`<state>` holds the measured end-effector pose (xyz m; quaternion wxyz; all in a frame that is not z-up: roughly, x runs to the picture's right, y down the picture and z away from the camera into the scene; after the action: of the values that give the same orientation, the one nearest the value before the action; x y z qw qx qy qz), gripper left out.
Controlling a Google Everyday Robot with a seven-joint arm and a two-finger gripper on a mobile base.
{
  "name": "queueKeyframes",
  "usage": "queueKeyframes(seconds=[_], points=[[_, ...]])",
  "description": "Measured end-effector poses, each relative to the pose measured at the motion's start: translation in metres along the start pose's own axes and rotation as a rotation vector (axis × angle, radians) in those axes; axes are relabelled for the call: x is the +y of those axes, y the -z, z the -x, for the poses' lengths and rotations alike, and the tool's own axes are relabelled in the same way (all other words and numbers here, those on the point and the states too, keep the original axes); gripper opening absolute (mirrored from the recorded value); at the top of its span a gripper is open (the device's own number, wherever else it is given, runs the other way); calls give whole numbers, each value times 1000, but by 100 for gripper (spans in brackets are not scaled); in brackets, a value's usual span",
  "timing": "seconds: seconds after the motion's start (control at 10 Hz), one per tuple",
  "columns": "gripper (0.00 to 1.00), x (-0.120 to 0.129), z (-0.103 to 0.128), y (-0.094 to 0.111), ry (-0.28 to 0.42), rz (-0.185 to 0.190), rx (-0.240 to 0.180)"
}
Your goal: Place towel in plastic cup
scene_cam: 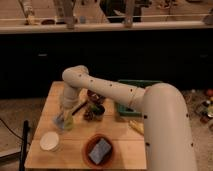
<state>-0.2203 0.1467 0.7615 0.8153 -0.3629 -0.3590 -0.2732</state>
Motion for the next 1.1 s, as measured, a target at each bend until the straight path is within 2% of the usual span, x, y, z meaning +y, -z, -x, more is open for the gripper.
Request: queueKeyframes(seconds=[0.6, 1.1], points=[[78, -4, -13, 0, -44, -17, 3], [80, -7, -15, 3, -50, -20, -5]])
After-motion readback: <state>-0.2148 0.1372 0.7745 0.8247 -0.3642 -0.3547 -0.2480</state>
